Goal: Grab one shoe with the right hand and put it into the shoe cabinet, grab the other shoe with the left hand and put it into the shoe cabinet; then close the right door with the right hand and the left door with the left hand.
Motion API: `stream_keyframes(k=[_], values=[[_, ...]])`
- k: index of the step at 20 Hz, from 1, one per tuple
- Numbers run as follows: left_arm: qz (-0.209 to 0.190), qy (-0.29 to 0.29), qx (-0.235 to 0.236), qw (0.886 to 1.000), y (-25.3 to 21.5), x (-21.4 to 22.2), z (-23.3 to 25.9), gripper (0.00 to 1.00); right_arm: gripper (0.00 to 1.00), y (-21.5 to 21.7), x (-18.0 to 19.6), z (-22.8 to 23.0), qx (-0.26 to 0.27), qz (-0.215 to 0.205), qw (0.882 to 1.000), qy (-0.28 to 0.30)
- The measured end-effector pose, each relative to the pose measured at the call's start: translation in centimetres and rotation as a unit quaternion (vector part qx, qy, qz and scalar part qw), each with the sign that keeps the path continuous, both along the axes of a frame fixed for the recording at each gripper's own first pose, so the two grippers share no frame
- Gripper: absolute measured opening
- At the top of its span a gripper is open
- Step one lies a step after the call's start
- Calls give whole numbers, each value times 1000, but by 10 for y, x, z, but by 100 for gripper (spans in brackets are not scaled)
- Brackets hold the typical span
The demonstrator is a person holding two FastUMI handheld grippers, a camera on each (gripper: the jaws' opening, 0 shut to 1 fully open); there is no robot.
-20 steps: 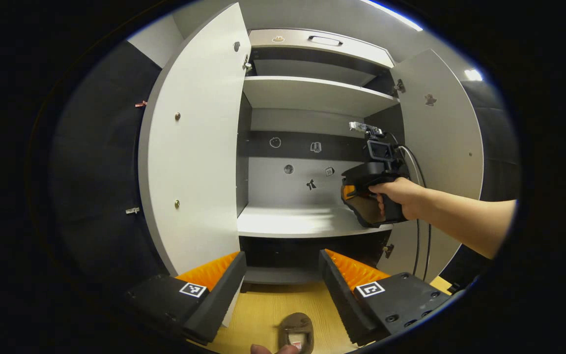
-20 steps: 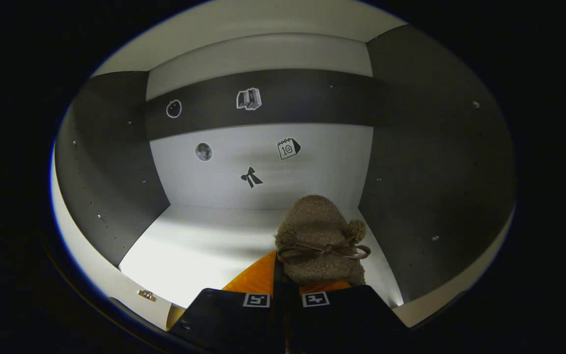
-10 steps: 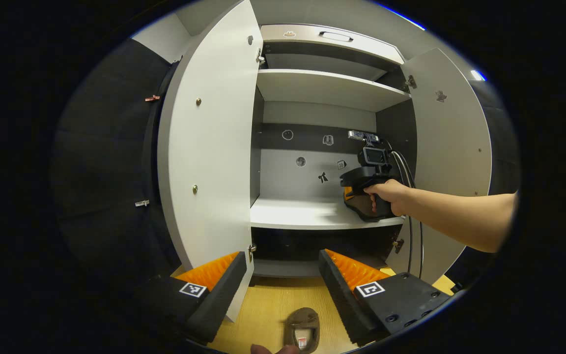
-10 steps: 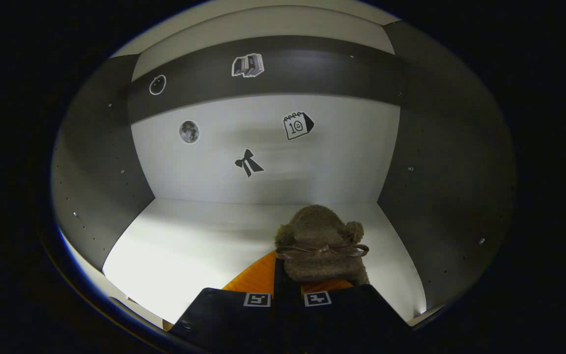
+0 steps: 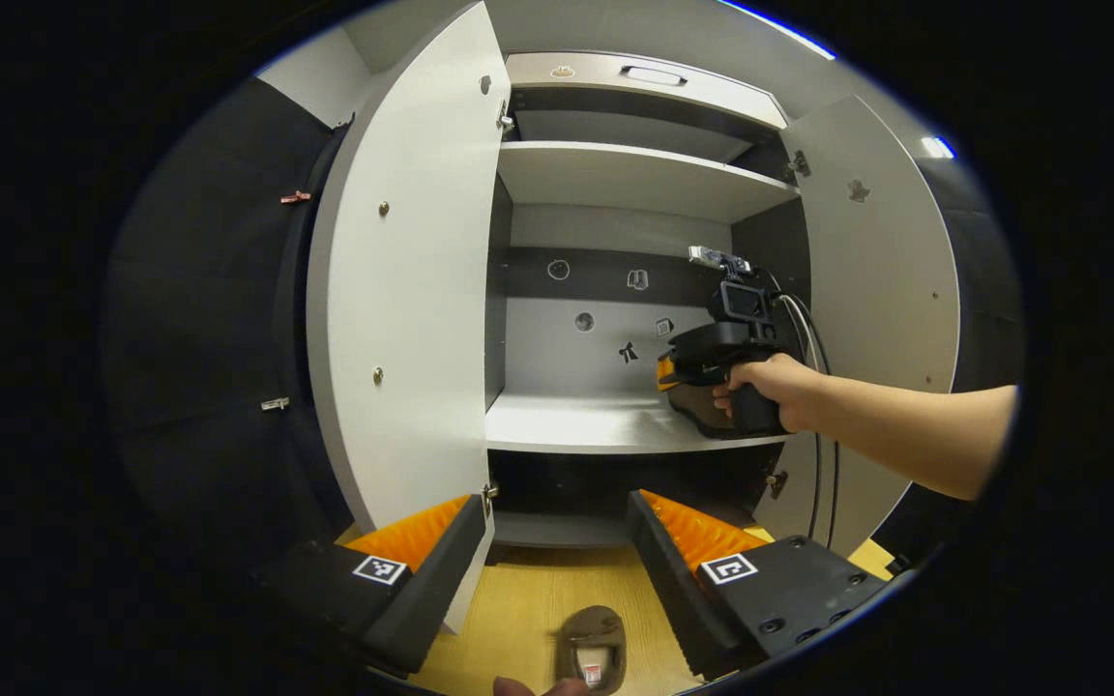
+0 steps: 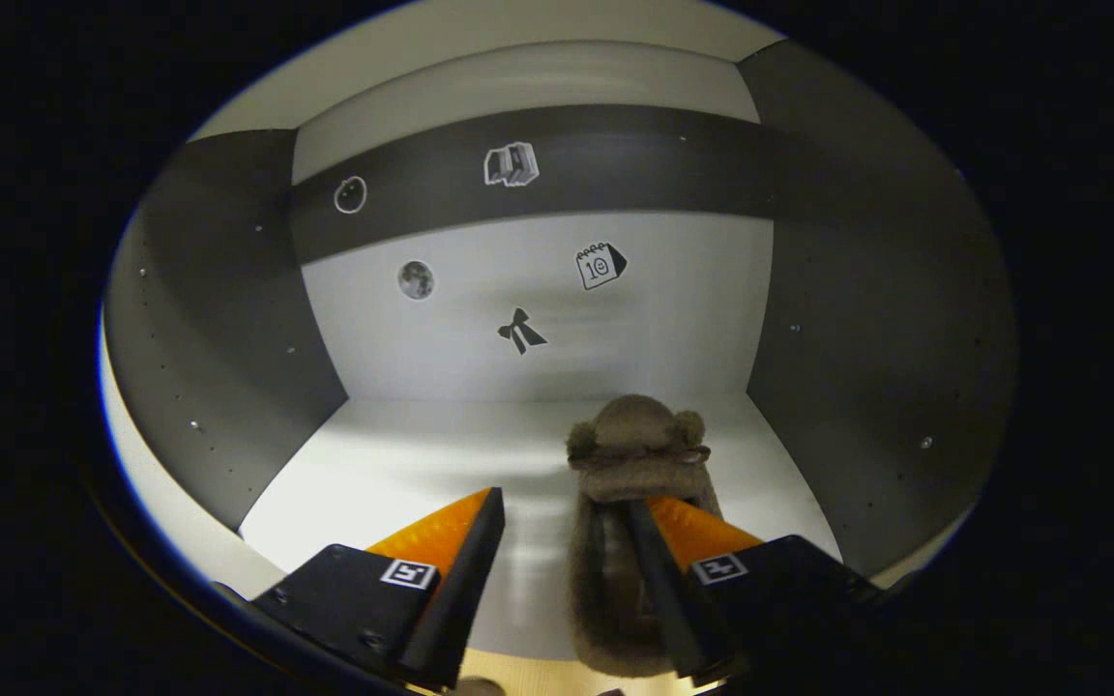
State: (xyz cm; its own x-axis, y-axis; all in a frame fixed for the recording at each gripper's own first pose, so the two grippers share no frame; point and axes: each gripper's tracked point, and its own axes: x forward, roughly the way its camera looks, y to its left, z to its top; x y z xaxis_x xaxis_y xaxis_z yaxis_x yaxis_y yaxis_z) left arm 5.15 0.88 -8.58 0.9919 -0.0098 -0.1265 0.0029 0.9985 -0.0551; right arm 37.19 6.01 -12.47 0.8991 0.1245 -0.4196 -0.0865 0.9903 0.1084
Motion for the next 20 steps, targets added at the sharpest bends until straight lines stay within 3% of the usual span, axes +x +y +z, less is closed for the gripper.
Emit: stream_keyframes(k=[2, 3, 10, 15, 20], values=[[-1, 0, 0, 1000, 0, -2, -1, 95, 98, 2, -19, 13, 6, 8, 1000, -22], [-2, 2, 0, 1000, 0, -3, -3, 95, 100, 3, -28, 20, 8, 10, 999, -37], [-17, 41, -5, 999, -1, -16, -51, 95, 99, 3, -126, 64, 18, 27, 991, -127], [-46, 110, -14, 993, -12, -28, -123, 95, 99, -6, -193, 63, 21, 26, 989, -144], [-87, 189, -11, 978, -25, -34, -214, 94, 99, -22, -243, 64, 18, 13, 985, -170]])
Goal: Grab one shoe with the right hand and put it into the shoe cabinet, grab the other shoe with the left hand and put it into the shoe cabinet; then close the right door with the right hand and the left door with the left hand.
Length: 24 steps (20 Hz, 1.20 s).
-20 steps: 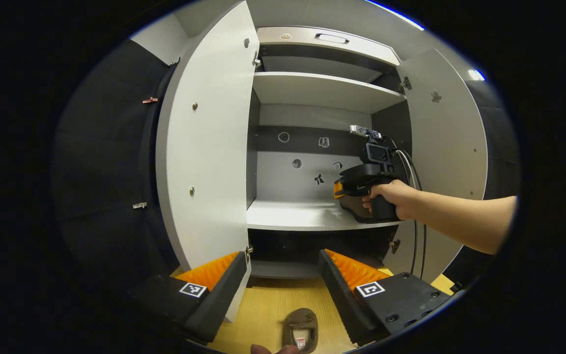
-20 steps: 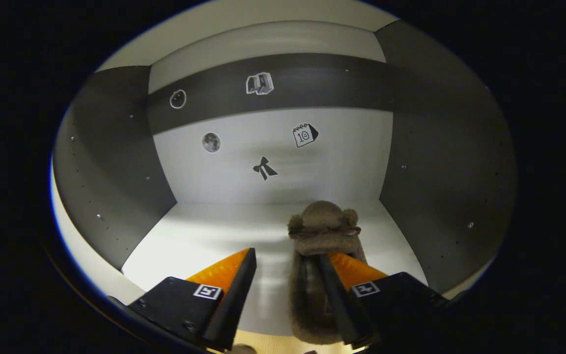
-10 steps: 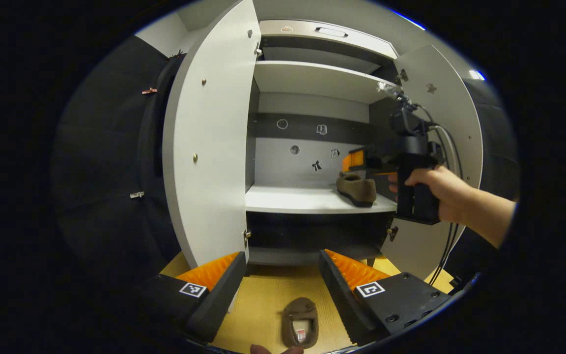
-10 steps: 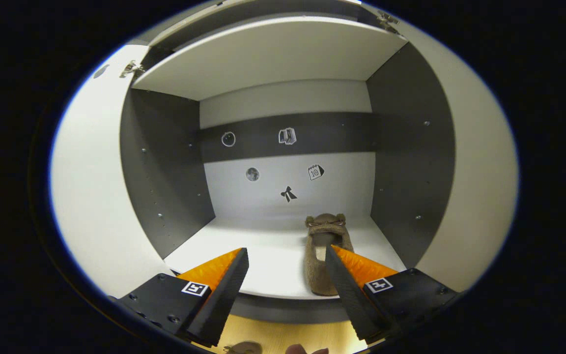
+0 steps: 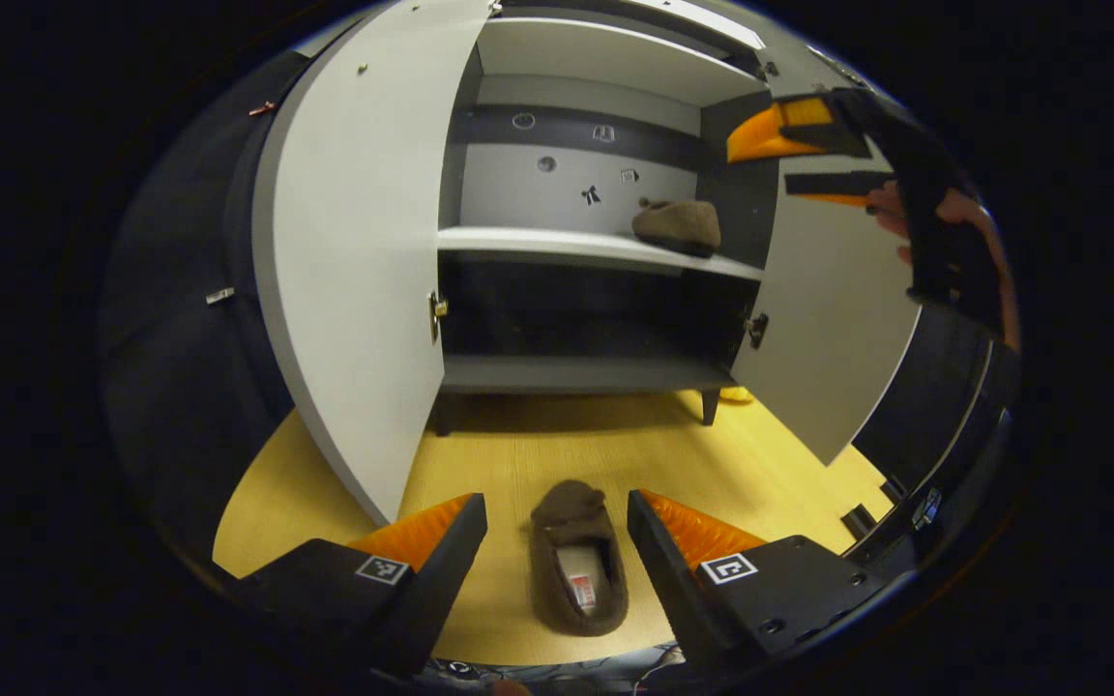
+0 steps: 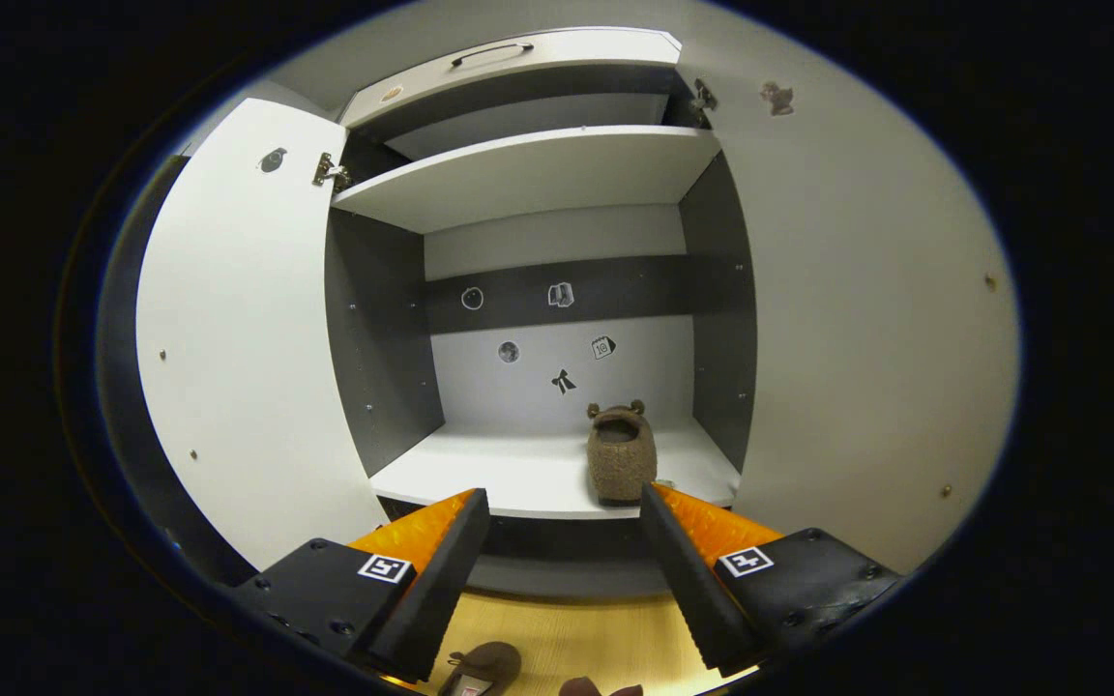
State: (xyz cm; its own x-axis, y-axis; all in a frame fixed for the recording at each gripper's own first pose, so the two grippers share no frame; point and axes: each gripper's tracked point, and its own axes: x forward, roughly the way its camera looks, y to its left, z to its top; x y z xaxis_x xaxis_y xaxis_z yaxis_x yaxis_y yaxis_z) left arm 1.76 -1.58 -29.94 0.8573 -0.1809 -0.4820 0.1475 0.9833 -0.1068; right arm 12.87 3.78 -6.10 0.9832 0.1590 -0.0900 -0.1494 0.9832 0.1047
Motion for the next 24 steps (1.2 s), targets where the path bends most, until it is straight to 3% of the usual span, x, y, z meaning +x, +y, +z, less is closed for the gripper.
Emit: stream_keyframes(k=[3, 6, 8, 15, 21, 24], values=[[-12, 38, 6, 999, -2, 0, -49, 91, 99, -8, -25, -9, -7, 1, 1000, 0], [-9, 55, 12, 998, -2, 15, -90, 72, 99, -16, -42, -18, -3, -1, 1000, 11], [-13, 58, 12, 998, -8, 28, -110, 66, 99, -20, -53, -23, 0, -2, 1000, 19], [-31, 51, 60, 996, -22, 67, -154, 56, 99, -27, -73, -26, 14, -8, 999, 34], [2, 50, 107, 993, -14, 95, -164, 29, 99, -29, -78, -25, -4, -12, 1000, 28], [10, 64, 119, 991, -9, 93, -162, 11, 100, -29, -80, -25, -4, -13, 1000, 28]])
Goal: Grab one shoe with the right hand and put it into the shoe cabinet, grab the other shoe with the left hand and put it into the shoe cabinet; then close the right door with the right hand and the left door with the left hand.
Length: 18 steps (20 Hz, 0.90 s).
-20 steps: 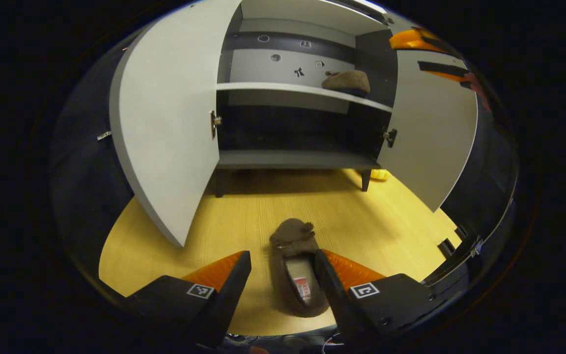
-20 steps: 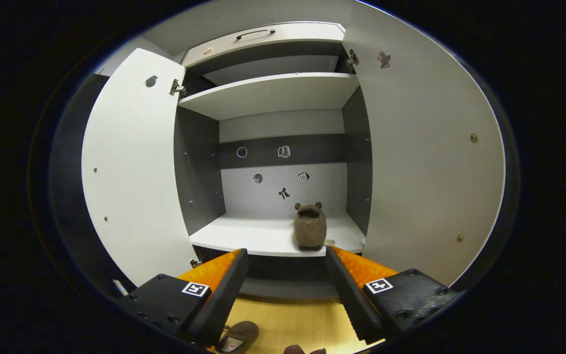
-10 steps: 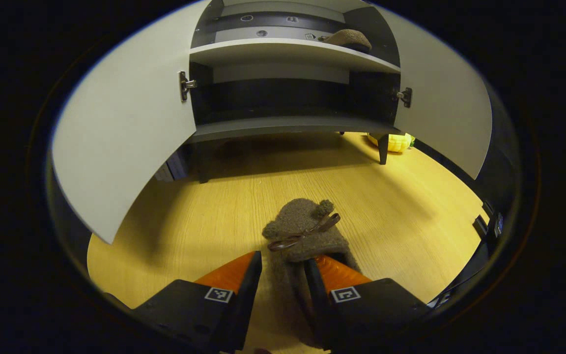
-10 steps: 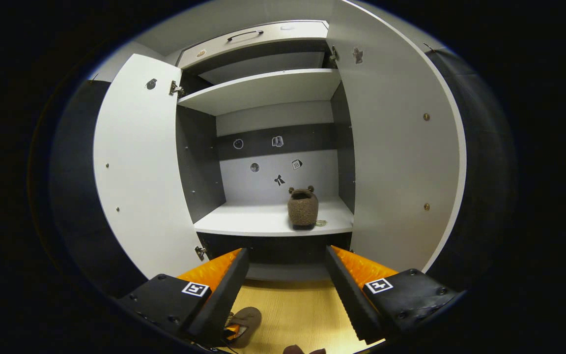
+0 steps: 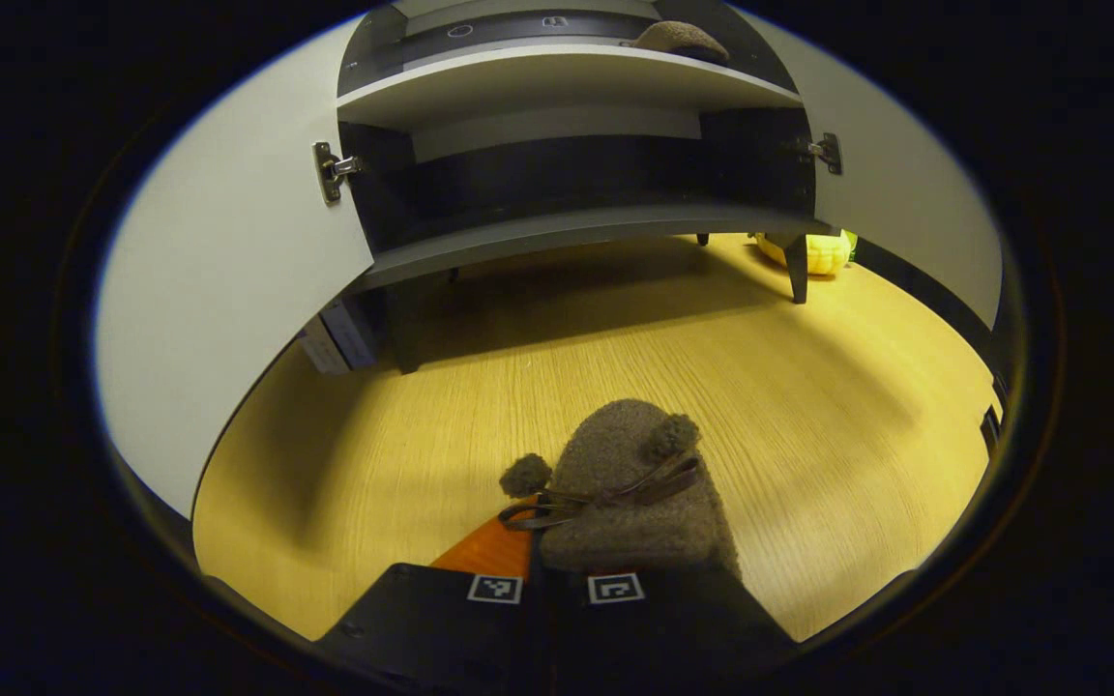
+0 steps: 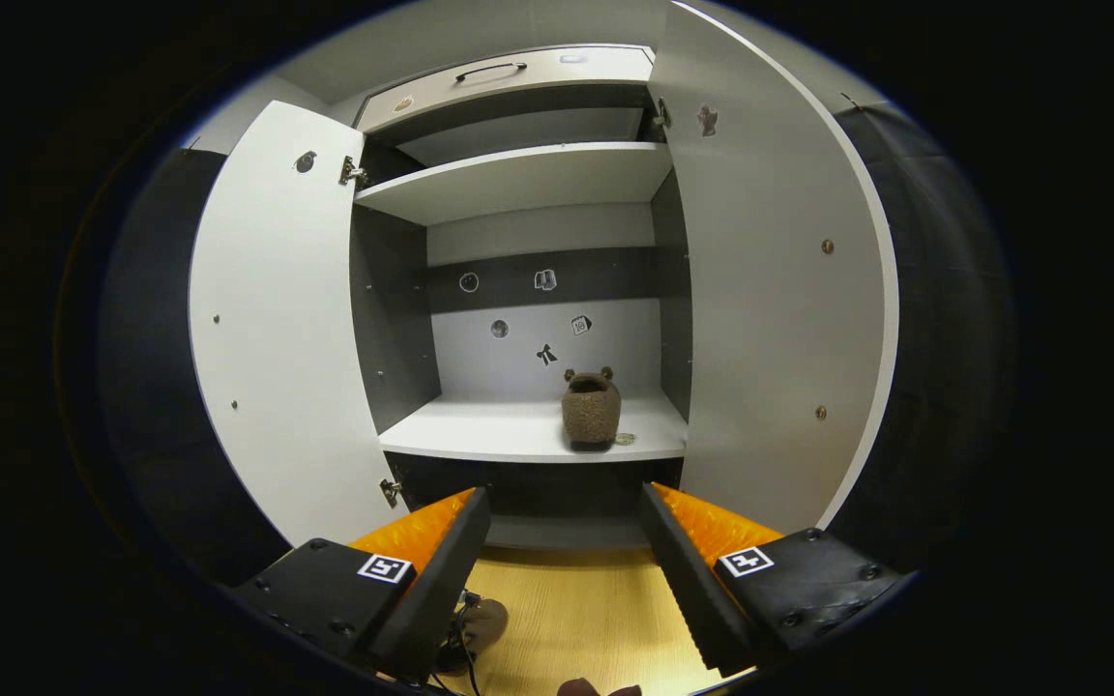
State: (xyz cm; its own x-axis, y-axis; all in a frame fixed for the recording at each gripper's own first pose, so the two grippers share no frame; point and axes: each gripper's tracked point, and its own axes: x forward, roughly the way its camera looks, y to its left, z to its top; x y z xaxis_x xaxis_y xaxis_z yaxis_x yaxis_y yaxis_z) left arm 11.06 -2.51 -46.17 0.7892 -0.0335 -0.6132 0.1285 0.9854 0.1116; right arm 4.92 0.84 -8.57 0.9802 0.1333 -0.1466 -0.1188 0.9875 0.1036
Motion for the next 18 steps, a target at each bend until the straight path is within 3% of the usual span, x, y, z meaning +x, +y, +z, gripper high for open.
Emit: stream_keyframes(k=[5, 12, 18], values=[[6, 4, -14, 1000, 5, -12, 35, 7, 100, -3, -1, -3, -4, -1, 1000, 2], [33, -34, -33, 998, 10, -31, 141, 7, 99, -9, -6, -14, -12, 0, 1000, 3], [69, -62, -56, 994, 15, -13, 242, 7, 99, -15, -12, -16, 3, -7, 1000, 1]])
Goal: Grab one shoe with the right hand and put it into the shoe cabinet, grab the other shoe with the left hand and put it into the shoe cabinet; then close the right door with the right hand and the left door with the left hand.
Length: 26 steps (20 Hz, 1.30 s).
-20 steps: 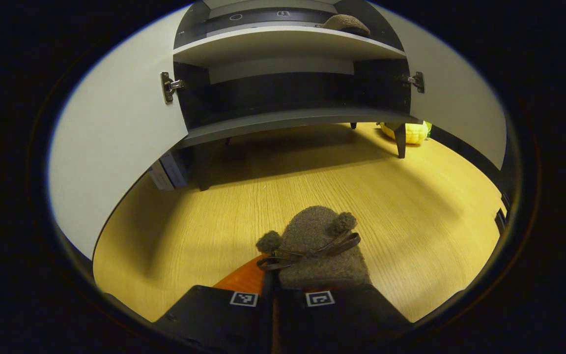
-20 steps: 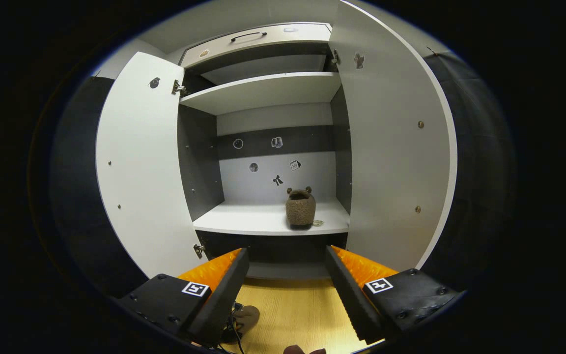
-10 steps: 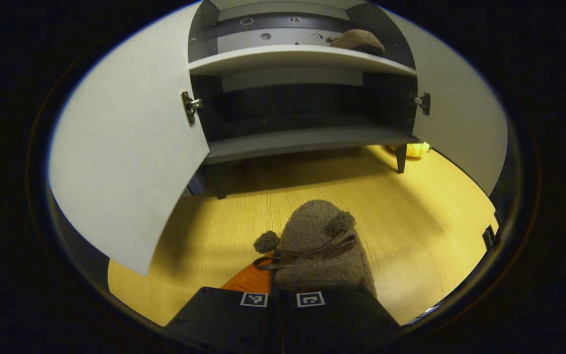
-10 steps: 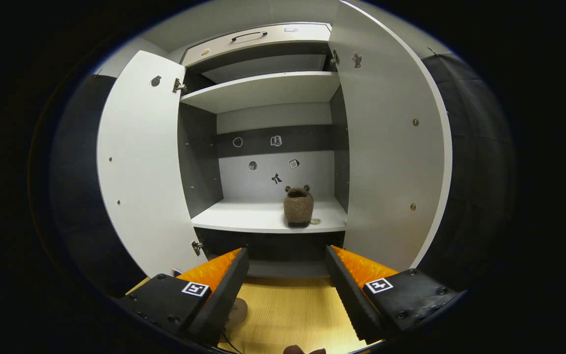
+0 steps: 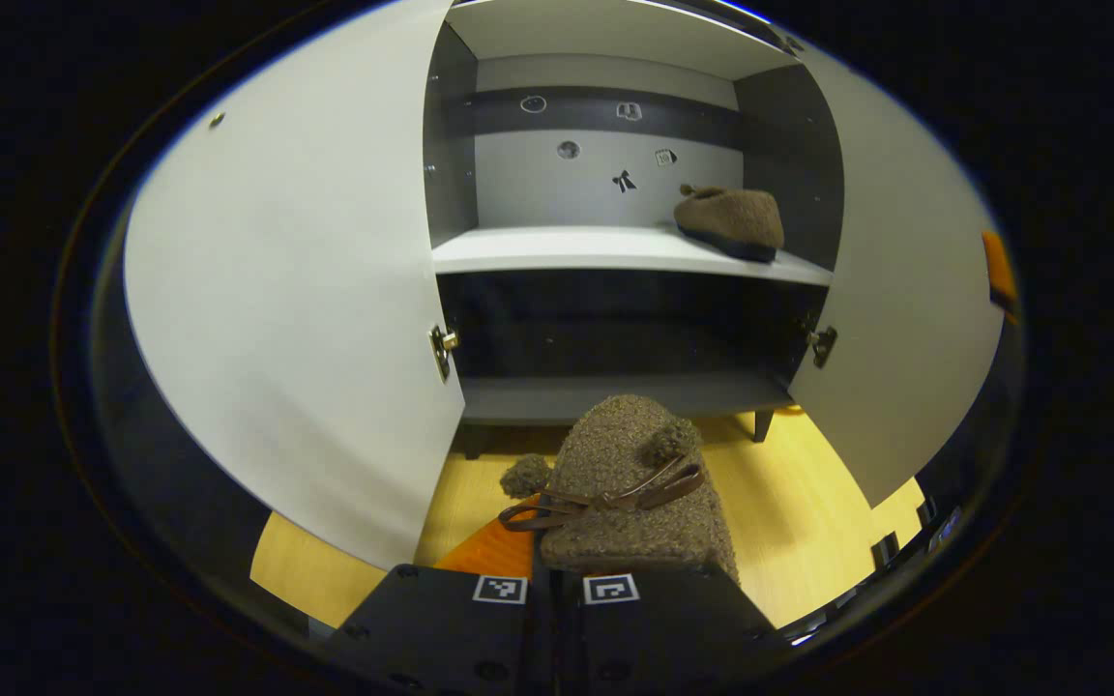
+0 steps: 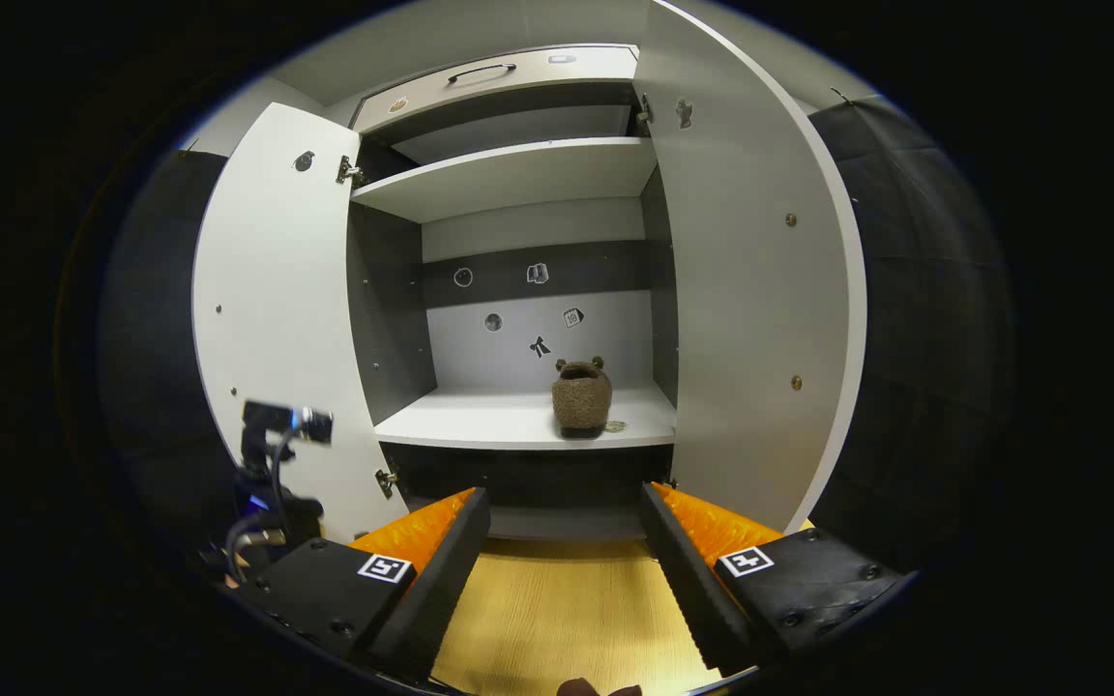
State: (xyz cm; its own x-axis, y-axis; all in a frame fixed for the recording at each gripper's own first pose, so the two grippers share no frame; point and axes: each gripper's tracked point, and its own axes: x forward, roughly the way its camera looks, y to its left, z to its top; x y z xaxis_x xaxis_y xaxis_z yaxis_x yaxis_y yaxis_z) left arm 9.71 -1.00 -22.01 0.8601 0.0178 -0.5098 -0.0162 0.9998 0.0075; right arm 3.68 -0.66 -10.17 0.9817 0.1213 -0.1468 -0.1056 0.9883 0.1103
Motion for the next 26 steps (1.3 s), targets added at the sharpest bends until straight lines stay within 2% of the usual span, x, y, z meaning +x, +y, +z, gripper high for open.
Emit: stream_keyframes(k=[2, 7, 13, 16, 19, 23, 26], values=[[11, -16, 9, 1000, 4, 16, 36, 7, 99, -5, -4, 1, 2, -5, 1000, -3], [22, -53, -5, 998, 4, 64, 115, 7, 100, -20, -17, 18, 0, -23, 999, -32], [17, -77, -5, 997, -3, 144, 182, 7, 99, -39, -39, 43, 14, -34, 998, -46], [14, -60, -17, 998, -10, 185, 192, 7, 99, -52, -44, 47, 11, -43, 998, -54], [33, -50, 28, 998, 4, 232, 199, 7, 99, -63, -51, 52, 7, -50, 997, -64], [44, -25, 28, 998, 0, 284, 179, 7, 99, -71, -54, 52, -16, -49, 996, -73], [55, -6, 27, 998, -3, 310, 152, 7, 99, -74, -52, 51, -11, -47, 996, -70]])
